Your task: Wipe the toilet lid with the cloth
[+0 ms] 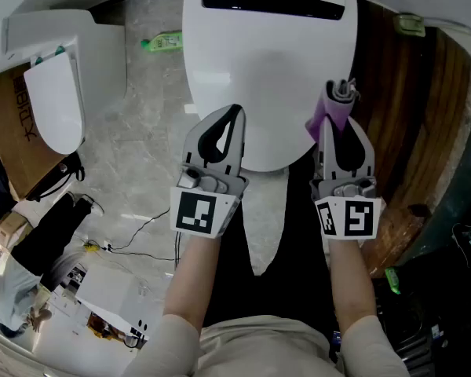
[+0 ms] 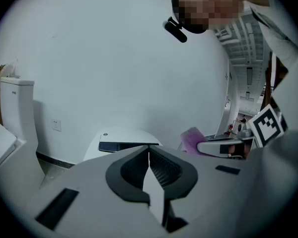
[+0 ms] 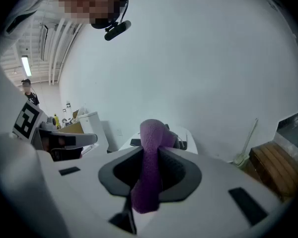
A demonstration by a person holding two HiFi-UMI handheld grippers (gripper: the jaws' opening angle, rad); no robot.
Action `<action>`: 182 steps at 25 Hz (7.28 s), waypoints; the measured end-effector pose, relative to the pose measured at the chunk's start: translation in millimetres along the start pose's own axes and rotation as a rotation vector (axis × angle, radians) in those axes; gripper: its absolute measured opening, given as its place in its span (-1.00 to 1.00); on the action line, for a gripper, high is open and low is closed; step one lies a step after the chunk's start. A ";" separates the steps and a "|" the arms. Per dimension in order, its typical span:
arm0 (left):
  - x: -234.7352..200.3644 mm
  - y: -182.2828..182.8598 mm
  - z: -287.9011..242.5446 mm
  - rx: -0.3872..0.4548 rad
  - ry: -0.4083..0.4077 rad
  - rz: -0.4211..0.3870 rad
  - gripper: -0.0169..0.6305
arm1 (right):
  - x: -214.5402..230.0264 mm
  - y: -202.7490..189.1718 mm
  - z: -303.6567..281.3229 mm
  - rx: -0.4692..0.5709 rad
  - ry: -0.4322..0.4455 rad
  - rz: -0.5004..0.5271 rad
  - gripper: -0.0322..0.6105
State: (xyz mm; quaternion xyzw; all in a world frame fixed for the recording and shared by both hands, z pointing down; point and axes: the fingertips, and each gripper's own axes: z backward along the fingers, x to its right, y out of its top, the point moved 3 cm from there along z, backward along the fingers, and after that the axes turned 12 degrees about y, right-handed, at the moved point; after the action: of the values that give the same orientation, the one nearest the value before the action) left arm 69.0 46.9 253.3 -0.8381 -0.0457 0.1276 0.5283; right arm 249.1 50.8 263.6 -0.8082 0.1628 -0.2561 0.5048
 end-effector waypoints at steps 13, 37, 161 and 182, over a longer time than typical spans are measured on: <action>0.7 -2.8 0.5 -0.010 0.003 0.000 -0.90 | -0.1 -2.2 -0.4 -0.004 -0.010 0.005 -0.60; -18.5 0.3 -1.0 -0.060 -0.006 -0.011 -0.90 | 159.8 -42.6 -94.0 -0.400 -0.261 -0.004 -0.60; -117.5 -14.9 49.2 -0.013 0.107 0.109 -0.90 | 13.1 -102.8 -149.8 -0.485 -0.330 -0.156 -0.60; -187.7 -28.3 79.5 0.012 0.194 0.163 -0.90 | -101.6 -102.1 -241.5 -0.488 -0.140 -0.180 -0.60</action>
State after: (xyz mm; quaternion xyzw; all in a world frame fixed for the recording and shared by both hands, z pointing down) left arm -131.0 89.1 277.2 -0.8444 0.0745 0.0886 0.5231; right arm 27.0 -28.4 416.8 -0.9329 0.1116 -0.1968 0.2803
